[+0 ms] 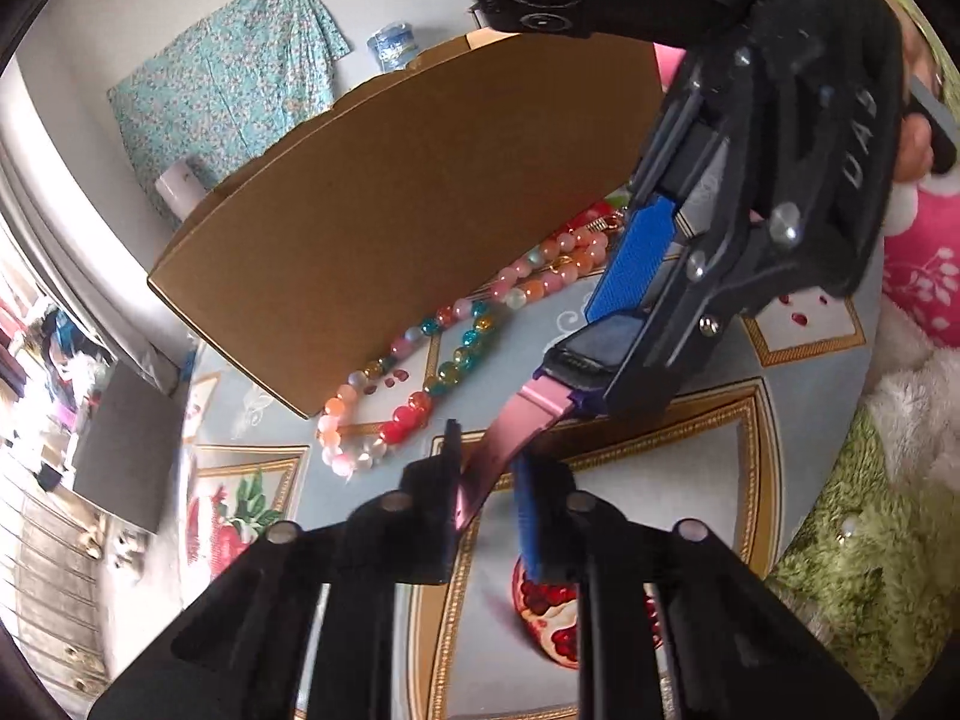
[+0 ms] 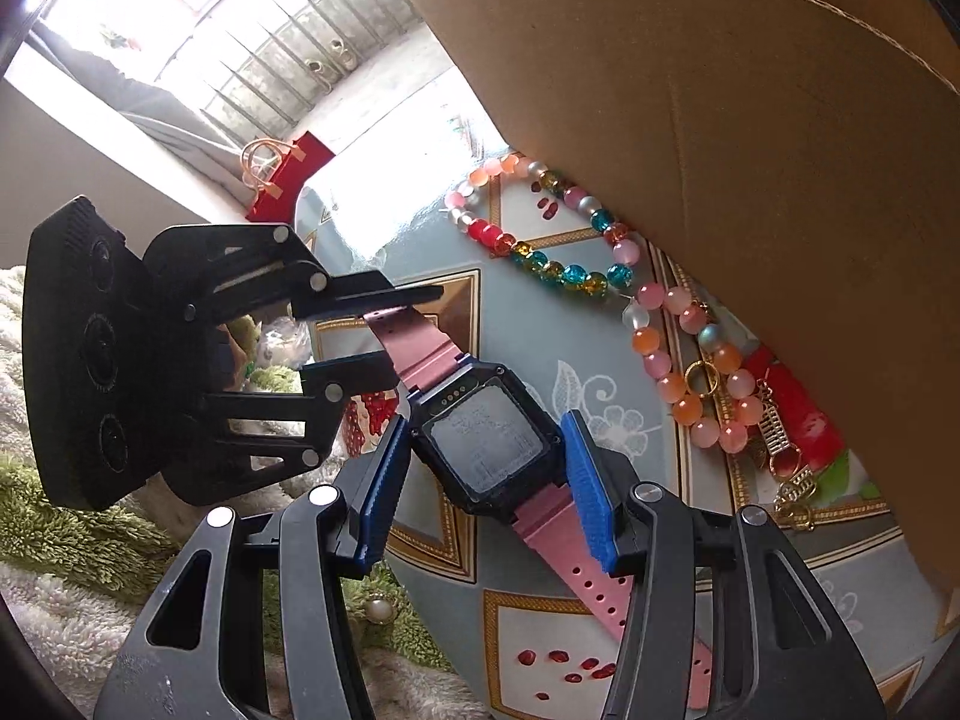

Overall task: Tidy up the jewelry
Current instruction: 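Lift the pink-strapped watch off the table with both tools, then carry the watch into the cardboard box and open both tools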

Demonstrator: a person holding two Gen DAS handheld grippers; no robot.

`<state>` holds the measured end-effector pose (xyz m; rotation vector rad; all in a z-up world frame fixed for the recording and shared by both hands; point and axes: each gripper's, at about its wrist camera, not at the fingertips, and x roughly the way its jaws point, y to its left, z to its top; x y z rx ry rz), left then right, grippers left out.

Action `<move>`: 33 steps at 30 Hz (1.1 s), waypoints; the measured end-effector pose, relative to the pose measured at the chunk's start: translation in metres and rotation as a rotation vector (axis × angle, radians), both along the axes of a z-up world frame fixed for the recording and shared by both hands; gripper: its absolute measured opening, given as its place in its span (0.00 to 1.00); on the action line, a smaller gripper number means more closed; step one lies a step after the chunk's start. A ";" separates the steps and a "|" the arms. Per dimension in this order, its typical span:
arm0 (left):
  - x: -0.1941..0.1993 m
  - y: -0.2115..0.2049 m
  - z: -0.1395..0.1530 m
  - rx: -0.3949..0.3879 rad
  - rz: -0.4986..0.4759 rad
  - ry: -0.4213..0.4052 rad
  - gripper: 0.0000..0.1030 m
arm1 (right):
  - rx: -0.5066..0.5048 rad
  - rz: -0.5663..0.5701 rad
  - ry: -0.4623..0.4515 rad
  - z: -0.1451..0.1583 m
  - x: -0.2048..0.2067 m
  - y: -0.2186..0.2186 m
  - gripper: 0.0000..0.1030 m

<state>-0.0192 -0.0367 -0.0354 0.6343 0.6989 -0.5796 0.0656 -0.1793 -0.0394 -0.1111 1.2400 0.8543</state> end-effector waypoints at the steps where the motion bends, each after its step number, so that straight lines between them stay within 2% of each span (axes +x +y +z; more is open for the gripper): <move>1: 0.002 0.001 0.002 -0.018 0.008 0.015 0.11 | 0.009 -0.014 -0.002 0.000 -0.001 -0.004 0.47; 8: 0.024 0.016 0.006 -0.169 0.083 0.232 0.09 | 0.039 -0.107 -0.052 0.001 -0.018 -0.026 0.52; 12: 0.035 0.019 0.006 -0.203 0.108 0.275 0.09 | -0.008 -0.132 -0.122 0.002 -0.031 -0.030 0.52; 15: 0.038 0.022 0.002 -0.212 0.127 0.296 0.09 | -0.113 -0.154 -0.205 0.004 -0.043 -0.032 0.38; 18: 0.040 0.021 0.000 -0.203 0.137 0.298 0.09 | -0.206 -0.199 -0.274 0.004 -0.052 -0.038 0.17; 19: 0.043 0.021 0.002 -0.202 0.137 0.296 0.09 | -0.234 -0.215 -0.296 0.005 -0.054 -0.038 0.11; 23: 0.026 0.023 0.005 -0.170 0.131 0.240 0.09 | -0.255 -0.276 -0.360 0.006 -0.063 -0.041 0.03; 25: 0.016 0.022 0.011 -0.170 0.121 0.206 0.04 | -0.280 -0.291 -0.413 0.010 -0.071 -0.038 0.01; 27: 0.020 0.030 0.017 -0.188 0.121 0.177 0.04 | -0.297 -0.306 -0.479 0.022 -0.083 -0.033 0.01; 30: 0.012 0.039 0.049 -0.231 0.117 0.102 0.04 | -0.304 -0.318 -0.584 0.053 -0.099 -0.030 0.01; 33: 0.008 0.047 0.092 -0.286 0.101 -0.011 0.04 | -0.304 -0.311 -0.709 0.091 -0.115 -0.023 0.01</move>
